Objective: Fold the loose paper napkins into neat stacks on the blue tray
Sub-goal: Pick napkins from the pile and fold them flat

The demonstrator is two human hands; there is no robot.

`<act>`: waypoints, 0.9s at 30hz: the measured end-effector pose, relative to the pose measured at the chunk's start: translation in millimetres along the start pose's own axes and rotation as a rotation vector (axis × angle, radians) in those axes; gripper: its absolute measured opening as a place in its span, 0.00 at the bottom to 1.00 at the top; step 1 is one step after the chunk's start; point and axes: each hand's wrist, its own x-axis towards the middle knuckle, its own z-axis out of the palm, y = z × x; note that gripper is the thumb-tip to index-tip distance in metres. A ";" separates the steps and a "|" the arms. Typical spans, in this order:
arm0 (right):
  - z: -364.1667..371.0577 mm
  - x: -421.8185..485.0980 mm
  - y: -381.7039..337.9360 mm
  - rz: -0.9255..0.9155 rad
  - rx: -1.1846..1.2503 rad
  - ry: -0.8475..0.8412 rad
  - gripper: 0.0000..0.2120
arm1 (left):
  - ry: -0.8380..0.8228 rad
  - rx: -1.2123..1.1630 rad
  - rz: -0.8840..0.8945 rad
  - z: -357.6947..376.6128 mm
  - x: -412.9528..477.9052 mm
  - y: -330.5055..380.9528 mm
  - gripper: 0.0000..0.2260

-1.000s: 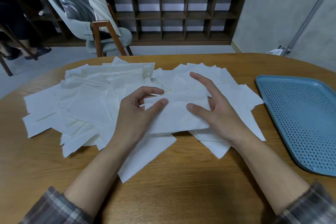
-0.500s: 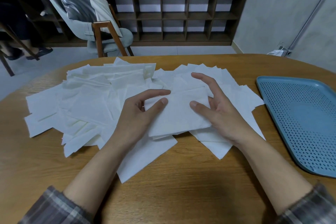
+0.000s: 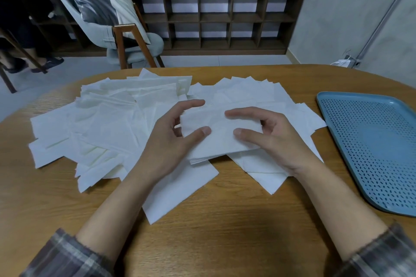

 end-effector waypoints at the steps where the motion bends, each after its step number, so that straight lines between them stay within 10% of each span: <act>1: -0.2 0.2 1.4 0.001 -0.034 0.025 0.14 | -0.020 0.070 0.035 0.3 0.1 -3.0 0.22; 7: -1.9 2.5 12.6 0.018 -0.299 0.338 0.17 | -0.176 0.533 0.269 -8.1 2.1 -16.3 0.18; 15: -1.3 1.1 12.0 0.030 -0.318 0.309 0.15 | -0.528 0.513 0.049 -15.0 5.0 -18.0 0.09; 27: 0.9 1.7 12.5 0.025 -0.318 0.294 0.15 | -0.264 0.302 0.174 -2.6 -2.7 -3.4 0.03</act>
